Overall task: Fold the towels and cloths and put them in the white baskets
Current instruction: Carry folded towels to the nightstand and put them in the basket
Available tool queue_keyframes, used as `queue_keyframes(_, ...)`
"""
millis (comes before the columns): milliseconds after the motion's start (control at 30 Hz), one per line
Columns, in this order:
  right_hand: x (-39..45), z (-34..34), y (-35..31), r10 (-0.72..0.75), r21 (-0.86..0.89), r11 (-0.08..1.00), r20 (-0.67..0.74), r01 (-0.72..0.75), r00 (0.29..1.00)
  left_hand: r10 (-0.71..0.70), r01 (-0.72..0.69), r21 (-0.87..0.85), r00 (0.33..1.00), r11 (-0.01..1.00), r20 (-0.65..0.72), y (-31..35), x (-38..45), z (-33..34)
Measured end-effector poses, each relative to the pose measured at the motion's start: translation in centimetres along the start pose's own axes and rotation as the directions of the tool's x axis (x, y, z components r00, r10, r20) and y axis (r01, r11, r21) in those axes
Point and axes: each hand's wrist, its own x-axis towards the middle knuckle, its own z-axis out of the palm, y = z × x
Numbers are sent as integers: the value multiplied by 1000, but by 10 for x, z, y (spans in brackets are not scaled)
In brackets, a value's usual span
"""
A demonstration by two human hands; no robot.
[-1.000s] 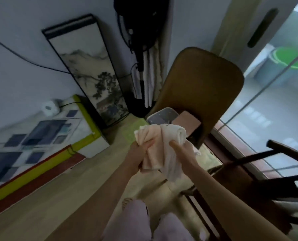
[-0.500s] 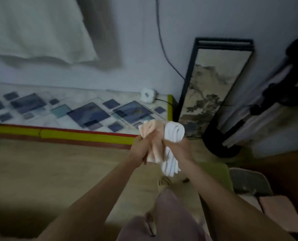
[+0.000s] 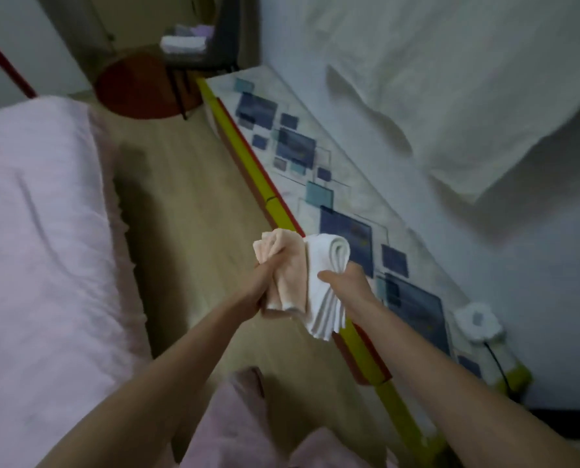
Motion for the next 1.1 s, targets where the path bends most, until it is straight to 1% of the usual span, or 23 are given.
queue_keyframes(100, 47, 50, -50, -24, -70, 997, 99, 31, 995, 36, -37, -31, 999, 999, -35, 30, 40, -52)
queue_keyframes(167, 74, 89, -84, -68, -77, 994, 148, 80, 987, 67, -73, -83, 995, 994, -79, 54, 70, -91)
queue_keyframes(200, 85, 109, -100, -85, -73, 993, 158, 98, 984, 55, -65, -101, 994, 993, -95, 66, 84, -110)
queue_keyframes(267, 102, 148, -133, -89, -76, 992, 180, 104, 980, 35, -46, -121, 995, 992, -91, 90, 102, -145)
queue_keyframes(367, 130, 207, -195, -114, -100, 984, 268, 146, 957, 93, -106, -127, 991, 986, -98, 140, 129, -202)
queue_keyframes(433, 151, 245, -235, -141, -128, 974, 310, 189, 940, 107, -120, -144, 990, 982, -94, 170, 153, -241)
queue_keyframes(567, 199, 311, -299, -153, -169, 958, 374, 230, 915, 63, -89, -173, 987, 981, -151, 212, 209, -304)
queue_keyframes(667, 254, 358, -350, -146, -201, 948, 419, 249, 896, 54, -85, -195, 986, 977, -157, 250, 262, -343)
queue_keyframes(800, 333, 418, -421, -159, -224, 930, 467, 290, 870, 11, -79, -253, 965, 964, -261, 305, 346, -385)
queue_keyframes(900, 382, 459, -488, -137, -250, 924, 491, 290, 860, 12, -91, -245, 952, 965, -306, 363, 401, -415)
queue_keyframes(1000, 427, 505, -553, -149, -245, 917, 521, 315, 840, 25, -123, -255, 934, 959, -356, 416, 456, -453)
queue_keyframes(1100, 469, 548, -599, -133, -288, 897, 548, 336, 826, -15, -111, -292, 917, 950, -398, 451, 508, -486)
